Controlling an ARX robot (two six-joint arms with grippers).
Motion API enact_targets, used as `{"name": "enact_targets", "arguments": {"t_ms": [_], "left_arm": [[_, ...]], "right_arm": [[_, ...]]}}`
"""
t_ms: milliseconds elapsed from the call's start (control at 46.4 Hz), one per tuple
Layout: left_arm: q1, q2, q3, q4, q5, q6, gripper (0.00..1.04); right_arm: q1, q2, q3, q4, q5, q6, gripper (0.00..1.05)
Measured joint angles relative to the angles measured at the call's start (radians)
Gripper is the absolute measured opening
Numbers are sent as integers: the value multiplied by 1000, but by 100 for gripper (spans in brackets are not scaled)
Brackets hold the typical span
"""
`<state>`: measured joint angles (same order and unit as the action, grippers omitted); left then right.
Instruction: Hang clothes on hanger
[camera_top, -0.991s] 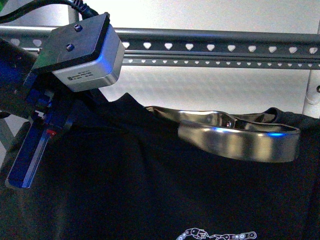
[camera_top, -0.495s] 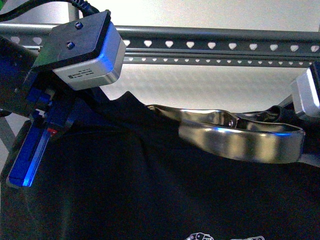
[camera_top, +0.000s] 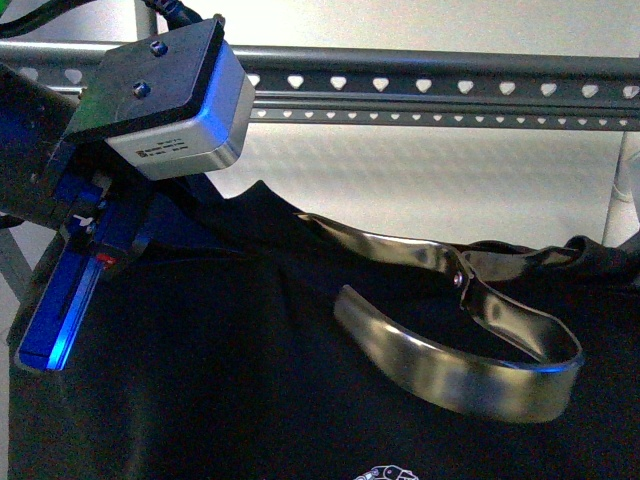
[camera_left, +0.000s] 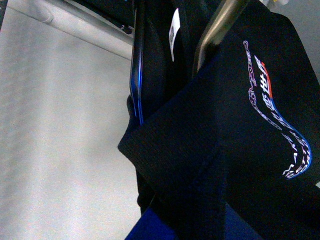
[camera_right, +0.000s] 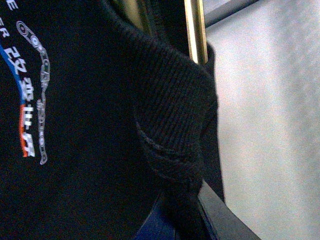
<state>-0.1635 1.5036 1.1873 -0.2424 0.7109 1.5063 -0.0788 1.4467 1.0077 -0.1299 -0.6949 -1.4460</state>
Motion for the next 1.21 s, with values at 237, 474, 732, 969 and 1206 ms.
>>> {"name": "enact_targets", "arguments": {"t_ms": [237,474,732,969,1206], "left_arm": [[-1,-2,2,1,8,4,29],[1,-2,5,1,8,3,64],[1,-3,5,2,11,3,99],[0,-24,-122,543,-369,-710,98],[42,-138,-137,574,-566,-1690,98]], "right_arm": [[-19,-8,-60,42,-22,67,3],[-85,36,-87,74,-54,241,3],[-286,86,-127,55,-191,336,3],[-353,46,-192,571,-252,822,3],[-253,16,28,317,12,1443,3]]}}
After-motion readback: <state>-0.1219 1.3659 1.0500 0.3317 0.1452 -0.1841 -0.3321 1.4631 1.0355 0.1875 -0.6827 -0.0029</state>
